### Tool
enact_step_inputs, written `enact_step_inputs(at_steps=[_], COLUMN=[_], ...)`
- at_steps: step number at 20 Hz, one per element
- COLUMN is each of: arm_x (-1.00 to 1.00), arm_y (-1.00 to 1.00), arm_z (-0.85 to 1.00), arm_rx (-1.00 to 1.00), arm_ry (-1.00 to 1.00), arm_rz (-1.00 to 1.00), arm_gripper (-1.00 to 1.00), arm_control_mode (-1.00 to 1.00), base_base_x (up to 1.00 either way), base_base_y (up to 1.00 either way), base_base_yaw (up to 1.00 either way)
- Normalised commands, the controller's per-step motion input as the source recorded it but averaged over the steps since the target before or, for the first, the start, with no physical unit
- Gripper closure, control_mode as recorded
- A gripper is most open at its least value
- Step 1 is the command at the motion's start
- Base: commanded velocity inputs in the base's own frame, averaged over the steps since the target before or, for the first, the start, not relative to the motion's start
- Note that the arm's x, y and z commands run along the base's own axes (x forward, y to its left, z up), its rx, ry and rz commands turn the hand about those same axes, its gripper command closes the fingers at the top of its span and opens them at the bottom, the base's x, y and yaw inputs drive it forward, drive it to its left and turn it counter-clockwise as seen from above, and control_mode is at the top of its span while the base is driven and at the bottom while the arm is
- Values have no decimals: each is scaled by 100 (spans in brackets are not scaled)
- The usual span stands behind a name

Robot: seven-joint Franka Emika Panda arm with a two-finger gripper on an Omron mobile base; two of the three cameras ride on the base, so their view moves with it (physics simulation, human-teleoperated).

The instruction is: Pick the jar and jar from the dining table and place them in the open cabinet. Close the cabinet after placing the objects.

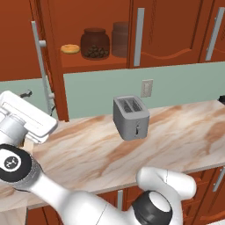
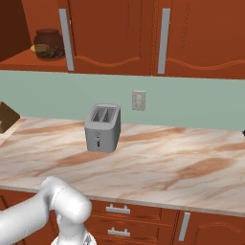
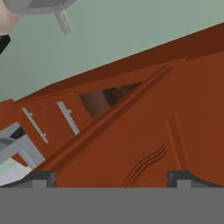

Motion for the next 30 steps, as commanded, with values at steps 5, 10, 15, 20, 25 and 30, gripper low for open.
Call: enact_step_inputs(at_steps=[5, 10, 15, 20, 25, 30], arm_x=[5, 12, 18, 29, 54, 69], arm_y=[-51, -82, -85, -85, -94, -93], arm_z=[14, 4, 0, 1, 22, 32], arm_rx=[0, 7, 11, 12, 17, 18], arm_ry=[-5, -9, -4, -2, -1, 0], arm_rz=[-4, 6, 21, 20, 19, 20], arm_gripper=[-100, -100, -100, -100, -100, -100], arm_control_mode=[-100, -100, -100, -100, -100, -100], base_base_x=[0, 0, 0, 0, 0, 0], base_base_y=[0, 0, 0, 0, 0, 0], base_base_yaw=[0, 0, 0, 0, 0, 0])
